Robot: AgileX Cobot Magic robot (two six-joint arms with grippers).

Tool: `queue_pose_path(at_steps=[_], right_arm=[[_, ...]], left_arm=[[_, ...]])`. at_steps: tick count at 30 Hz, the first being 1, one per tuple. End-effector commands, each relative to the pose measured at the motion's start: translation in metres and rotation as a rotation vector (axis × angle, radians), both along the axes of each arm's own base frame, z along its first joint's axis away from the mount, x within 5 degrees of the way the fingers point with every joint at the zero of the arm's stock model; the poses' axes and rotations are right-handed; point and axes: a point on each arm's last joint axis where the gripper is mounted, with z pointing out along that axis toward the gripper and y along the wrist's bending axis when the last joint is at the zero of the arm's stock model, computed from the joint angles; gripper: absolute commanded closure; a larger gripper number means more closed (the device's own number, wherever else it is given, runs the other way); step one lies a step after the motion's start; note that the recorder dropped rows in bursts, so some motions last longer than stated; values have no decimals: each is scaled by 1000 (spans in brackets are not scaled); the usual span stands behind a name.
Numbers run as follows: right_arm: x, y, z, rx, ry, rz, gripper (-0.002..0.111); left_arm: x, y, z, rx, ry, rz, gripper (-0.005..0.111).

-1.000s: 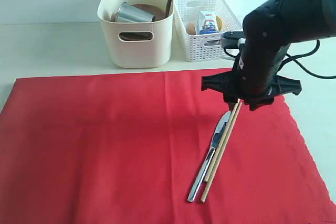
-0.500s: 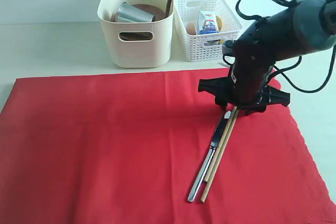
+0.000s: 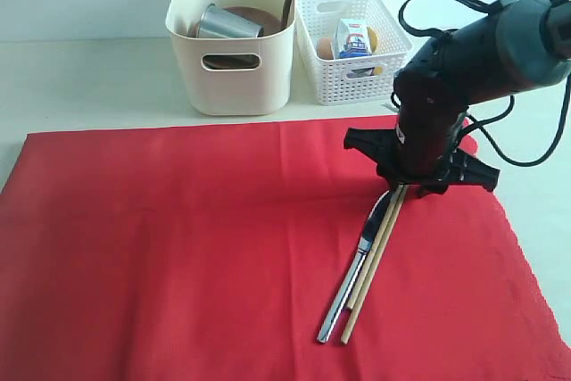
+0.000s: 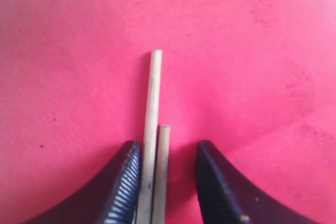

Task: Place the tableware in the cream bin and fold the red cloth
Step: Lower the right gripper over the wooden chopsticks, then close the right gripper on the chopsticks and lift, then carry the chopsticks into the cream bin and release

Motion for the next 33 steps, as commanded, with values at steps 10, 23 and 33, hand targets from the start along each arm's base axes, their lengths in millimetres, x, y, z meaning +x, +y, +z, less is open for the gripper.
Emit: queue_pose_path(at_steps=[10,23,33], right_arm=[[-3,-3,-3,-19,26,-19,79],[-2,-4,12,-22,-8,-11,108],[-1,-13,79,-26,-240,19,108]], left_arm=[[0,0,1,-1,-13,-1,105],[0,0,1,-1,-13,-1,105],[0,0,1,-1,-13,-1,105]])
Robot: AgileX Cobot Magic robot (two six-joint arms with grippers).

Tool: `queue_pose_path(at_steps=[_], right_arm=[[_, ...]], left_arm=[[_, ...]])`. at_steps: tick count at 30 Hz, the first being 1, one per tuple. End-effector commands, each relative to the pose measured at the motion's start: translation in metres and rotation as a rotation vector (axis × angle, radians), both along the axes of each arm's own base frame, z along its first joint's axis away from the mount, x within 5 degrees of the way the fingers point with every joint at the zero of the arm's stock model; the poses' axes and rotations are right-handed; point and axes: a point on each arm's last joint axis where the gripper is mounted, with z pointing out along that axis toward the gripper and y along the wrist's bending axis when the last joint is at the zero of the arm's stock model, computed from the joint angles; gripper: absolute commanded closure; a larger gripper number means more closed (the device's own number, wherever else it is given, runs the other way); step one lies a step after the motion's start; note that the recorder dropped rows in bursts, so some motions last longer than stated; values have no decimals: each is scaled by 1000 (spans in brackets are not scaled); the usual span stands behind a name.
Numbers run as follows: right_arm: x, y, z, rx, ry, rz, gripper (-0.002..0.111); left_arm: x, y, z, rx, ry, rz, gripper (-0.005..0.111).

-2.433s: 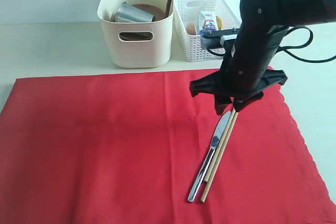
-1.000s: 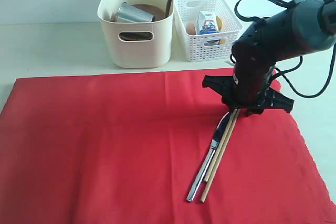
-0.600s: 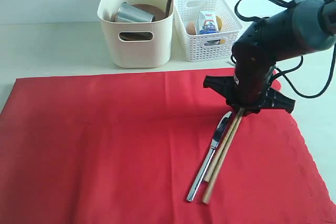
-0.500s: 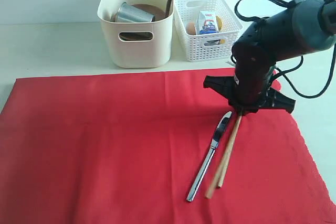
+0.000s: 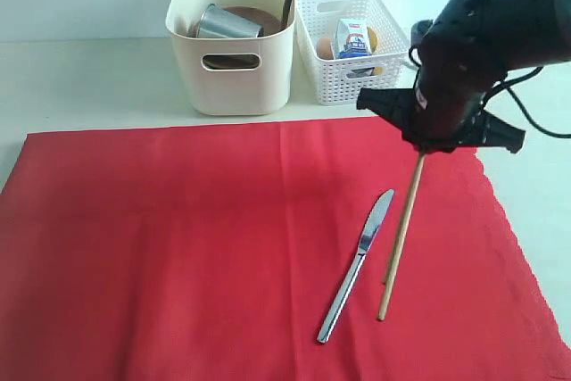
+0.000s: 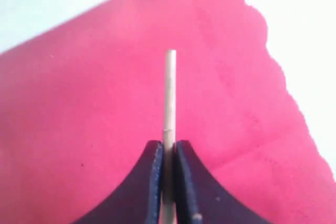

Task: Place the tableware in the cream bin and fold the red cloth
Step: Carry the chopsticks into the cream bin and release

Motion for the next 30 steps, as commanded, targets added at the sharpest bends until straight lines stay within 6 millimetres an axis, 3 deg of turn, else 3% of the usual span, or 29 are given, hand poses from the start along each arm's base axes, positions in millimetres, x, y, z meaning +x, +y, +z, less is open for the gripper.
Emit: queue_pose_path(at_steps=[1,6,12,16,19,24,26,30], right_arm=[[-1,-6,35,-5,-124,7,108],[-2,-8,71,24,-289,77,108],[8,7,106,144,-482,203,108],[34,26,144,208,-657,300,108],[69,33,166,287,-782,324,108],[134,27,169,445,-976,407,108],[154,22,163,546,-1054,451,108],[176,14,148,569,-1088,462,108]], left_arm=[[0,0,1,-1,-13,-1,105],[0,0,1,-1,-13,-1,105],[0,0,1,-1,-13,-1,105],[0,0,1,-1,-13,-1,105],[0,0,1,-1,-13,-1,105],[0,0,1,-1,-13,-1,105],[0,0,1,-1,-13,-1,105],[0,0,1,-1,-13,-1,105]])
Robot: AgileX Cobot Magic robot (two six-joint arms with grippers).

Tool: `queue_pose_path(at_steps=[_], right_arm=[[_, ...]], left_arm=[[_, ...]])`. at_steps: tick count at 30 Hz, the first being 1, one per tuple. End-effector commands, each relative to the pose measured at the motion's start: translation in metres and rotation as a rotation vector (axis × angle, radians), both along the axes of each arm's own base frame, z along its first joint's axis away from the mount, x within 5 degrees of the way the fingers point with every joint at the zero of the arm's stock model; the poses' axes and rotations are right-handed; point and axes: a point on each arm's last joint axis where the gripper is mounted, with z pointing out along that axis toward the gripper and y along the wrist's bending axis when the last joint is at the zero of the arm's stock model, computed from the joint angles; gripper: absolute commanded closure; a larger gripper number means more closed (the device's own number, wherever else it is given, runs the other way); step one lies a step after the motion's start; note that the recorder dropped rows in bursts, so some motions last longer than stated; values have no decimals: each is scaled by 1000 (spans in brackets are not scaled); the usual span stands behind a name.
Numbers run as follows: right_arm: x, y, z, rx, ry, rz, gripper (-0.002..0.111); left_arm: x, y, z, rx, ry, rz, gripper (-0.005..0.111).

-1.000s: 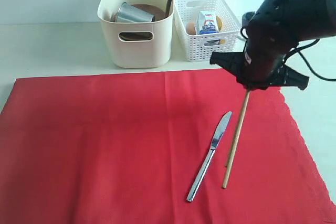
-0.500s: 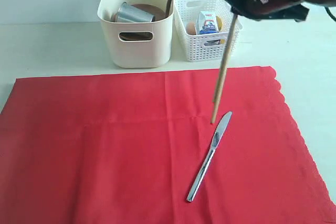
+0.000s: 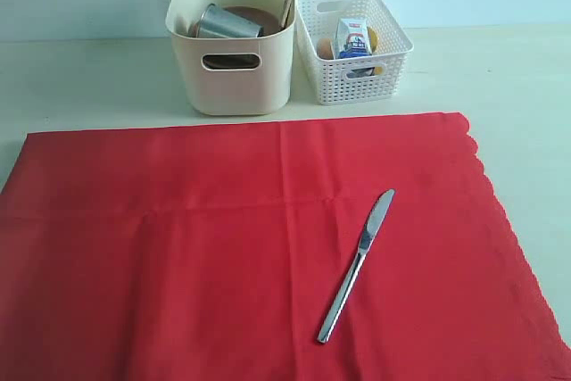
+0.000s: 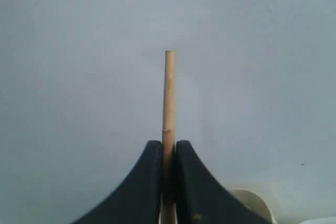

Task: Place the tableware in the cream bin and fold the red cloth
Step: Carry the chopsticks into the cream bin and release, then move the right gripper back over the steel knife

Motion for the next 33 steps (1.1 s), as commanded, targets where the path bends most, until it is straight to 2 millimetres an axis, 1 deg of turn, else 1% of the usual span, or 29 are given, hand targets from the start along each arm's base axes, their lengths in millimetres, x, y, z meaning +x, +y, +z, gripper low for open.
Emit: queue_pose_path(at_steps=[1,4,6,12,16,18,22,25,26,29,32,33], right_arm=[[17,-6,-6,51,-86,66,108],[25,-10,-4,158,-169,127,108],[33,-13,-6,201,-181,118,108],[48,-9,-19,126,-233,109,108],[52,-2,-24,111,-230,112,108],[53,1,-27,88,-213,104,105],[53,8,-31,5,-210,119,91],[53,8,-31,10,-209,120,76],[52,8,-30,15,-206,122,68],[51,9,-28,32,-188,134,50],[46,14,-24,4,-229,205,40],[44,15,-21,-15,-248,225,41]], left_arm=[[0,0,1,-1,-13,-1,105],[0,0,1,-1,-13,-1,105],[0,0,1,-1,-13,-1,105],[0,0,1,-1,-13,-1,105],[0,0,1,-1,-13,-1,105],[0,0,1,-1,-13,-1,105],[0,0,1,-1,-13,-1,105],[0,0,1,-1,-13,-1,105],[0,0,1,-1,-13,-1,105],[0,0,1,-1,-13,-1,105],[0,0,1,-1,-13,-1,105],[0,0,1,-1,-13,-1,105]])
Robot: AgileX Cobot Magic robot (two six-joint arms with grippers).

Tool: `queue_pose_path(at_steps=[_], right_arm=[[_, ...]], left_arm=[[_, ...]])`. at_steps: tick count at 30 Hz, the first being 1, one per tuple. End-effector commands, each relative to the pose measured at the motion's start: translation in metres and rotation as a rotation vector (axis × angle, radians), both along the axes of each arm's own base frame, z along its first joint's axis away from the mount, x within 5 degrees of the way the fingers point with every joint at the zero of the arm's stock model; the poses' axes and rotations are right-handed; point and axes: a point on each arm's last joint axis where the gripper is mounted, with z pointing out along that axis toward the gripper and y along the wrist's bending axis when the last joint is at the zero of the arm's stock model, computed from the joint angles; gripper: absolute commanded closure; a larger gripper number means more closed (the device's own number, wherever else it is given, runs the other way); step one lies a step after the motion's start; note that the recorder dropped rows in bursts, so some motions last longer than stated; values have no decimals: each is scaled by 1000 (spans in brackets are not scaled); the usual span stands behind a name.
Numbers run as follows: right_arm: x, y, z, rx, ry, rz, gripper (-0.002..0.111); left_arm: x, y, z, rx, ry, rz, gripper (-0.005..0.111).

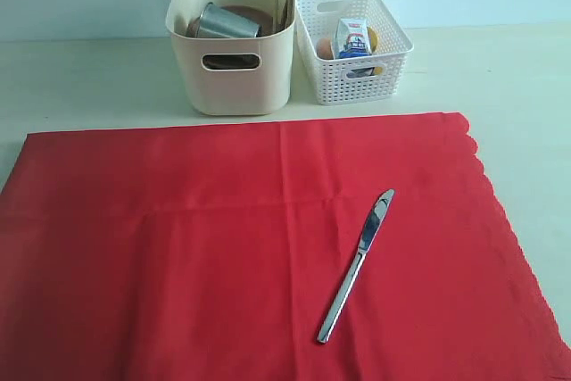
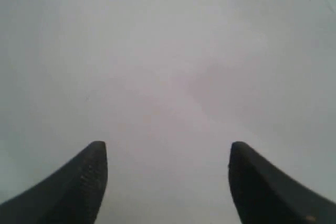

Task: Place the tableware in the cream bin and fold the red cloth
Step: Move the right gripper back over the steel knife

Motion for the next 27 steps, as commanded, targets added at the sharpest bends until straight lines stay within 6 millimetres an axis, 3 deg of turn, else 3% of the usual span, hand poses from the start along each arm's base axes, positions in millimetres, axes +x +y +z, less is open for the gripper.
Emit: queue_pose_path(at_steps=[1,4,5,6,10,12,14,21,24,27], right_arm=[[-12,4,19,-112,-120,115,42],[-20,-12,29,-253,-66,203,46],[-24,-29,30,-336,45,212,50],[-25,-36,32,-336,91,209,53],[-56,-95,46,-277,160,444,82],[-75,-117,47,-252,200,531,90],[-89,-136,46,-231,245,492,92],[-155,-137,44,-263,266,491,92],[-192,-132,33,-277,282,508,92],[-224,-132,9,-324,332,411,92]], left_arm=[[0,0,1,-1,-13,-1,105],[0,0,1,-1,-13,-1,105],[0,0,1,-1,-13,-1,105],[0,0,1,-1,-13,-1,105],[0,0,1,1,-13,0,105],[0,0,1,1,-13,0,105],[0,0,1,1,-13,0,105],[0,0,1,1,-13,0,105],[0,0,1,1,-13,0,105],[0,0,1,1,-13,0,105]])
